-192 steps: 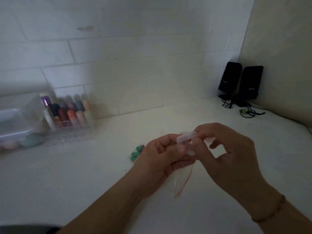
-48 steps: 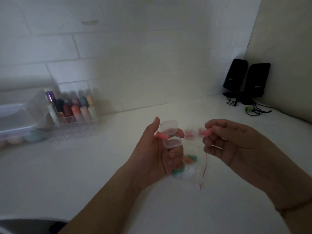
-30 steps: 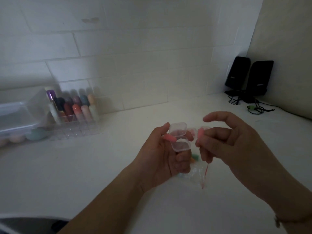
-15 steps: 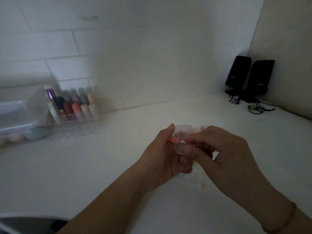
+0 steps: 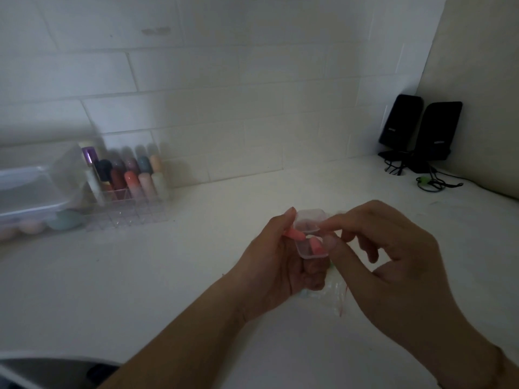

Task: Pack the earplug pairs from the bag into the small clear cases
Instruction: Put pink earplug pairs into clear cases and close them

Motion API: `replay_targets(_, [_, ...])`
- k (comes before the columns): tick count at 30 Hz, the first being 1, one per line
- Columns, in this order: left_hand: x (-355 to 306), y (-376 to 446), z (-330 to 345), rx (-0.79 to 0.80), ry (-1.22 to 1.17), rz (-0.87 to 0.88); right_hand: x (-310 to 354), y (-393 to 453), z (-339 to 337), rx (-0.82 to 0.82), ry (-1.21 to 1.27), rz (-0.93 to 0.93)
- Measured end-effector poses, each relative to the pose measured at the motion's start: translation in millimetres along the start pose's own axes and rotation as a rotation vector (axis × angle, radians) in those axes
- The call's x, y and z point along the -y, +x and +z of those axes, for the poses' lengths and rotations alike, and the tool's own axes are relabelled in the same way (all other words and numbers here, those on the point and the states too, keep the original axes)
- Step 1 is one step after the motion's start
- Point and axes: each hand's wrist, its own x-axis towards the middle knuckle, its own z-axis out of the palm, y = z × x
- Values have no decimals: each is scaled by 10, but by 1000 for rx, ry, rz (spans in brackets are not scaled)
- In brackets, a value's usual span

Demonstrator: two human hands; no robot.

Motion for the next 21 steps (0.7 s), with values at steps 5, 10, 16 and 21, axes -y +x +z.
replay_targets(5, [1,-7,63,-94,37,20,64,-16,143,-20,-228,-13])
replay_targets(10, [11,-21,78,-115,-10,11,48,-12,210,-105,-377,-57])
replay_targets(16, [25,-30,59,-37,-99,23,40,-12,267,-143,-430,-77])
replay_targets(21, [-18,-40,117,-47,-61,31,47,-12,267,-160,-368,-56])
